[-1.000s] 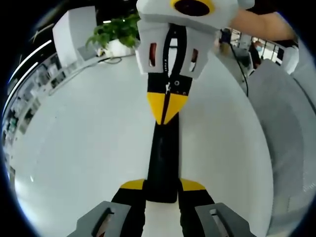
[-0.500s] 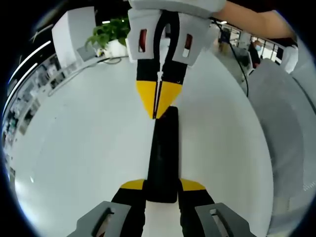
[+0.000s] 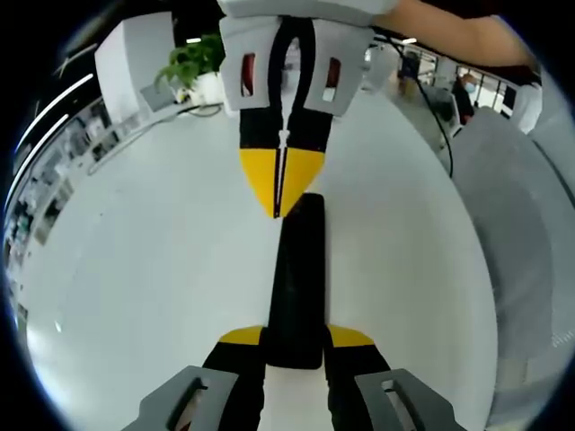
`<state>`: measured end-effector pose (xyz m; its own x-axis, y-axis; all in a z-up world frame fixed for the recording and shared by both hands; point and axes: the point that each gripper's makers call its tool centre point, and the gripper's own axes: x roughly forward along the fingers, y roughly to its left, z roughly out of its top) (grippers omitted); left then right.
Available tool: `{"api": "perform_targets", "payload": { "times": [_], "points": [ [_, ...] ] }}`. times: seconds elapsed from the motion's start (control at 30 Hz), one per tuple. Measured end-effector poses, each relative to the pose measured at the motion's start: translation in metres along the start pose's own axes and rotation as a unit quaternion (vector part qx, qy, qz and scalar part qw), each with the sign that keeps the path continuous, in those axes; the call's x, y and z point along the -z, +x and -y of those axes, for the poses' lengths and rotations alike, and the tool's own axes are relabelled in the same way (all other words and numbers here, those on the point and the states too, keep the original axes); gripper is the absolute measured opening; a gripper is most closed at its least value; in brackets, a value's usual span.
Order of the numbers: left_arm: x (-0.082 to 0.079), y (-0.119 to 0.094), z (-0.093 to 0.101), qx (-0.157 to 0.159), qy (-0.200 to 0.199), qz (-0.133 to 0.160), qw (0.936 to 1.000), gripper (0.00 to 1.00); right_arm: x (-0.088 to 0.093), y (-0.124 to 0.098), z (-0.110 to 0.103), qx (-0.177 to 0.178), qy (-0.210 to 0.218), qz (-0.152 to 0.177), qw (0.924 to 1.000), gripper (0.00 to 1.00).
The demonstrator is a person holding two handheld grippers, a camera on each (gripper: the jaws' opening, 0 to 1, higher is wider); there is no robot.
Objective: Press the specified remote control buttons in sequence, fully releasing each button before pressing the next.
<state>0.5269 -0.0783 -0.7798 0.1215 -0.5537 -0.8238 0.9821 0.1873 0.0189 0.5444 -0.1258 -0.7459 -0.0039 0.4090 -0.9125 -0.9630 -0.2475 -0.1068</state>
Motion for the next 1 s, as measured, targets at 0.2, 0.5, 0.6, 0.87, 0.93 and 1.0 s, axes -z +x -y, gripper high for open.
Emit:
{"api": "perform_targets", "payload": {
  "times": [0.2, 0.5, 0.6, 0.87, 0.93, 1.0],
  "points": [
    [0.0, 0.0, 0.0, 0.0, 0.0, 0.0, 1.0, 0.24, 0.0, 0.006, -0.001, -0.01, -0.002, -0.001, 0.9999, 0.0],
    [0.001, -0.001, 0.0, -0.001, -0.003, 0.004, 1.0, 0.24, -0.001, 0.015, -0.002, -0.024, -0.005, -0.005, 0.9997, 0.0],
    [0.001, 0.0, 0.0, -0.002, -0.004, 0.005, 1.0, 0.24, 0.0, 0.019, -0.002, -0.029, -0.006, -0.006, 0.9995, 0.0],
    [0.001, -0.001, 0.0, -0.005, -0.005, 0.006, 1.0, 0.24, 0.0, 0.023, -0.003, -0.037, -0.008, -0.008, 0.9992, 0.0],
    [0.001, -0.001, 0.0, -0.004, -0.004, 0.005, 1.0, 0.24, 0.0, 0.024, -0.003, -0.038, -0.008, -0.008, 0.9992, 0.0],
    [0.001, -0.001, 0.0, -0.004, -0.003, 0.005, 1.0, 0.24, 0.001, 0.025, -0.003, -0.039, -0.009, -0.009, 0.9991, 0.0]
  ]
}}
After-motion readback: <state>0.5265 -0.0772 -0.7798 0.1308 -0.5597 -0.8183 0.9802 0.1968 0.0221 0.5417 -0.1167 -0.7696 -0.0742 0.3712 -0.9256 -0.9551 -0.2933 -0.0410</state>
